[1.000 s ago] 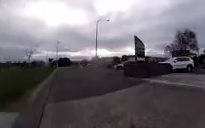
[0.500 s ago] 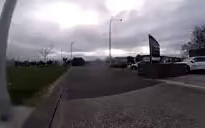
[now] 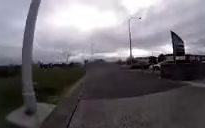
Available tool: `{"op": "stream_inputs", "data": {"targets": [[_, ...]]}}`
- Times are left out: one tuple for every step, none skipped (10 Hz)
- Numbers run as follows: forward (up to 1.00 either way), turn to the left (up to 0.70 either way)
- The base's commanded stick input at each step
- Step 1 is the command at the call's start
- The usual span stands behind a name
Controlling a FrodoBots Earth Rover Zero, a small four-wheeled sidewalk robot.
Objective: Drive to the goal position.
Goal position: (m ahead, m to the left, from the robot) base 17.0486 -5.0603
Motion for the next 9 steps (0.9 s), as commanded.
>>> {"op": "stream_inputs", "data": {"targets": [[0.0,0.85],[0.0,0.85],[0.0,0.85],[0.0,0.85],[0.0,0.85],[0.0,0.85],[0.0,0.85],[0.0,0.85],[0.0,0.85]]}}
